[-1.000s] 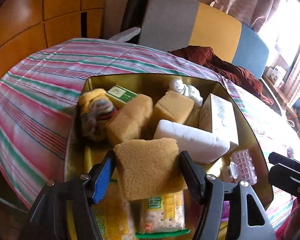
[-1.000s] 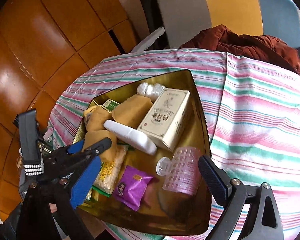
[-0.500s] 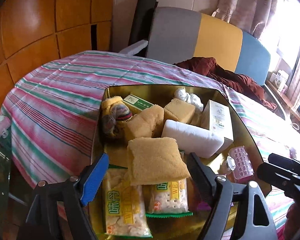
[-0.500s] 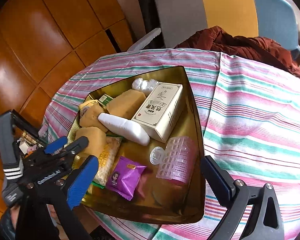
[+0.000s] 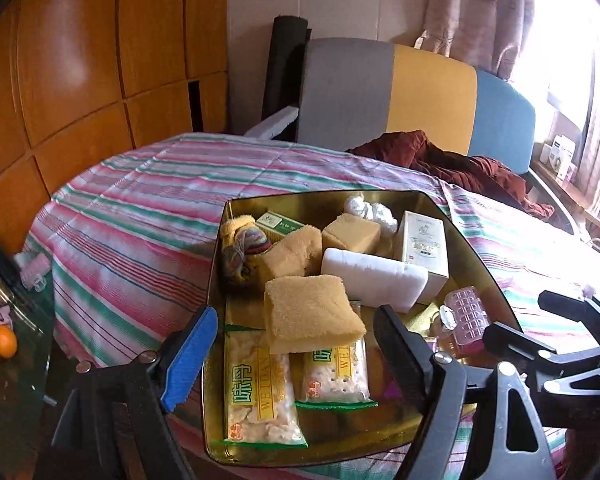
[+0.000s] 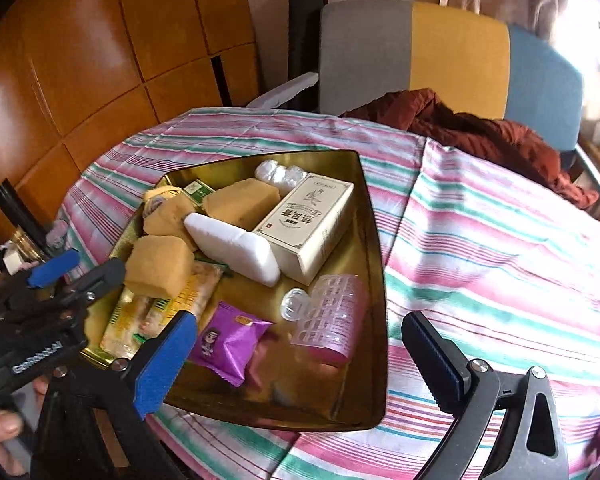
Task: Organize objects
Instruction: 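Move both tools back from the tray toward the purple packet and cotton ball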
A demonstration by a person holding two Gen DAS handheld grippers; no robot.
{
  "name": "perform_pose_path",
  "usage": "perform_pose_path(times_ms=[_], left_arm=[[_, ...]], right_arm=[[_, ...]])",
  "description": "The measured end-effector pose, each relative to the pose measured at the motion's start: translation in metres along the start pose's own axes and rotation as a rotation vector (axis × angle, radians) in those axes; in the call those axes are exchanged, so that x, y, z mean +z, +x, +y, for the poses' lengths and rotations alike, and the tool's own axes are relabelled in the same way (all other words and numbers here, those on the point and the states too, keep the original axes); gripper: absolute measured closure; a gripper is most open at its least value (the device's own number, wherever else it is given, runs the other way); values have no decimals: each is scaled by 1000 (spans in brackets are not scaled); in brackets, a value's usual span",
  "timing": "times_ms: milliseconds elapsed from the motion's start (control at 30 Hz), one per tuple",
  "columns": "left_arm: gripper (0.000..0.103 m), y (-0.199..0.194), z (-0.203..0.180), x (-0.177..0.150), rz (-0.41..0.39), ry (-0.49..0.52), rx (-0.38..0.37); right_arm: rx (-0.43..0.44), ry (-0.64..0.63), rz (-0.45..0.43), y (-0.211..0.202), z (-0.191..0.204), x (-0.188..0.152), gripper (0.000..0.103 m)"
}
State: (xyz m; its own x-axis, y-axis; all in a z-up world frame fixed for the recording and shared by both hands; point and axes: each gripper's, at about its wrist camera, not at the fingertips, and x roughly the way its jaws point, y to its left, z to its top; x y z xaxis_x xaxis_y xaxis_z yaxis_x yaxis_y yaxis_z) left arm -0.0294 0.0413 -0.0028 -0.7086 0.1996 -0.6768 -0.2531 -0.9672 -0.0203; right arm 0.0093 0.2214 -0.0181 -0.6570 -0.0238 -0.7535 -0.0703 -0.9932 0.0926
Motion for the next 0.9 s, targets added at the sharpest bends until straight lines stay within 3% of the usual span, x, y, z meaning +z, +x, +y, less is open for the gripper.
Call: perform_pose_path(times_ms=[500, 900], left_arm=[[21, -26, -33, -7, -37, 103, -21], [21, -40, -74, -11, -67, 238, -69]], right_arm=[[-46, 39, -28, -20, -20, -11, 0], [-138, 96, -18, -38, -63, -28, 0]])
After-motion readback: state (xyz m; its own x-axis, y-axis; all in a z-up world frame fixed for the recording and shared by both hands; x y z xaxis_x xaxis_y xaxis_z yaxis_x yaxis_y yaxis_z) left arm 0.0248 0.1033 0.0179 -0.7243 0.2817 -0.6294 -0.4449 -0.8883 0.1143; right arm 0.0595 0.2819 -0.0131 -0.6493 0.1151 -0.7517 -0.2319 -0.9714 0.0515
